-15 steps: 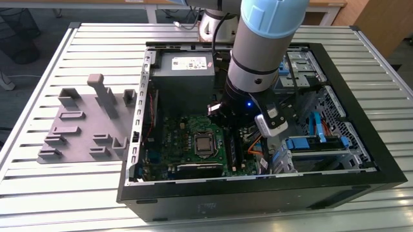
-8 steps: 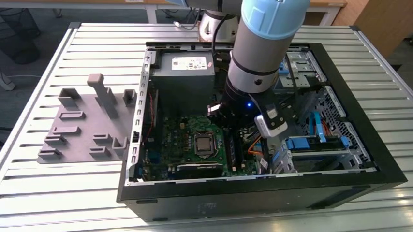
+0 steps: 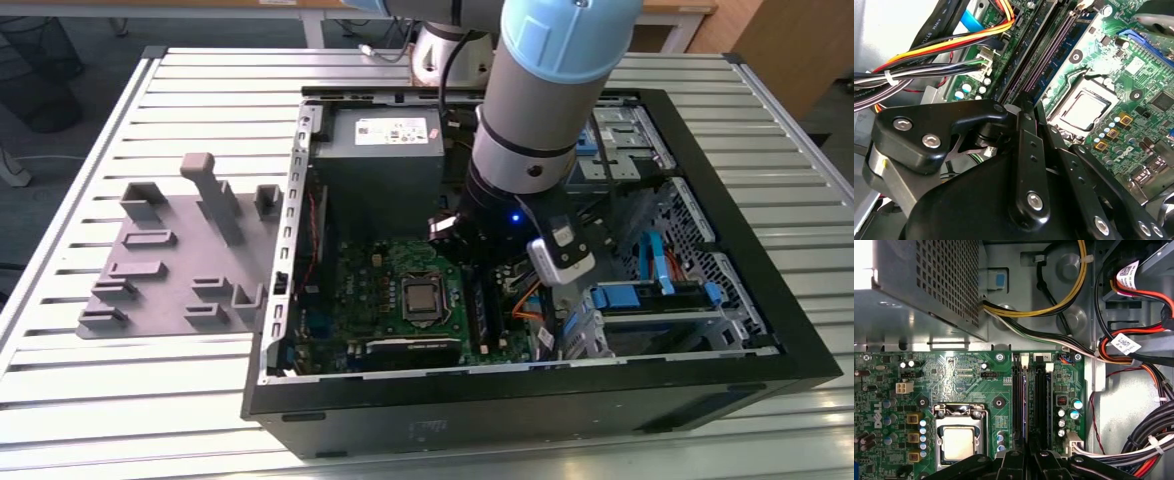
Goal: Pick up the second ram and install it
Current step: 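Press down the second ram until it locks into place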
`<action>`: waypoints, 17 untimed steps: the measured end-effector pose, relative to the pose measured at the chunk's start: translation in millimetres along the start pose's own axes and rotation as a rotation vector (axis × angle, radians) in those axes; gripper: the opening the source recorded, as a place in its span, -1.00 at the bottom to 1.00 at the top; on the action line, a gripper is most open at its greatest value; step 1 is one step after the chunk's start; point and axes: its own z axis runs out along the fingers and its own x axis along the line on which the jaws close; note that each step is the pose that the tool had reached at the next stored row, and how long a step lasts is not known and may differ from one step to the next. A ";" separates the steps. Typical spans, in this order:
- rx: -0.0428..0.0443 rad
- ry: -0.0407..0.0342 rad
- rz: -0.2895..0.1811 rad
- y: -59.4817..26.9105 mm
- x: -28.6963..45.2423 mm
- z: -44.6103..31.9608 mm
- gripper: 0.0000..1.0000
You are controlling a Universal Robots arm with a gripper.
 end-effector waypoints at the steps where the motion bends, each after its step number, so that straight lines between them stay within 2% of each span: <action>1: 0.0000 0.0000 0.000 0.0 -0.1 0.0 -0.72; 17: 0.0008 0.0036 -0.006 0.0 -0.4 2.1 -0.72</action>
